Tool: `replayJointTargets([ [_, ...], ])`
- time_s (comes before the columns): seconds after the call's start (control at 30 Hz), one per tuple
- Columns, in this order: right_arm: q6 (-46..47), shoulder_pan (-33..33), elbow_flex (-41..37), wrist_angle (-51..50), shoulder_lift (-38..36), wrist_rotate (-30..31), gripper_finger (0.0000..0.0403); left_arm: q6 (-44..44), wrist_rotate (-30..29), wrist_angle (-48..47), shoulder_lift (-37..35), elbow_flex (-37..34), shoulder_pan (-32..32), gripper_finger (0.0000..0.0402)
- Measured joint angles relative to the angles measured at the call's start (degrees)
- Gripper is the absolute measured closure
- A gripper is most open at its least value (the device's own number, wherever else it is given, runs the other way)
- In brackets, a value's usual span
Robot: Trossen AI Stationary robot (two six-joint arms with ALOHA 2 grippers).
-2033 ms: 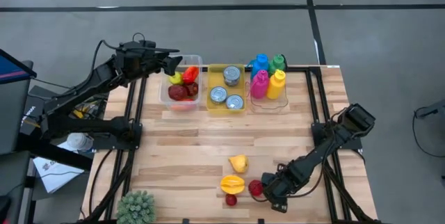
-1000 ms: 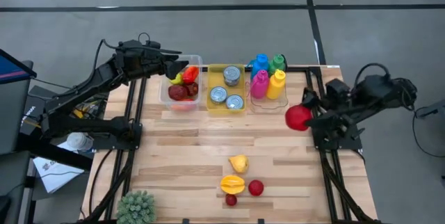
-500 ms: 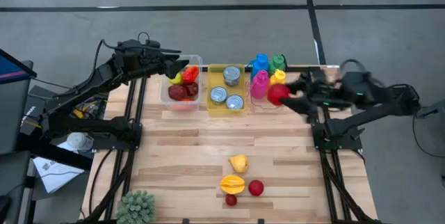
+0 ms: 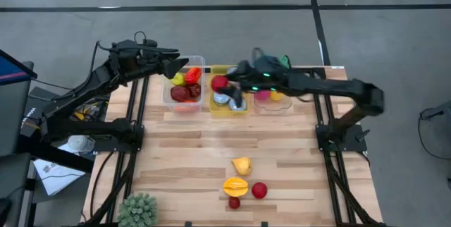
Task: Pick & Place Food Item
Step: Put the tomato into the transparent container
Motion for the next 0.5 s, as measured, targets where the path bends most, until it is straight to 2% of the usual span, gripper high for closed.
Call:
replayJointTargets([
  [0.17, -7.26, -0.66, 11.63, -1.64, 12.99, -1.43, 0.0153, 0.03, -0.20, 0.11, -2.36, -0.02, 0.11, 0.0044],
  [0.5, -13.53, -1.61, 37.39, -17.55, 34.33, -0.25, 0.0153, 0.15, -0.21, 0.07, -6.65, 0.00, 0.11, 0.0044],
])
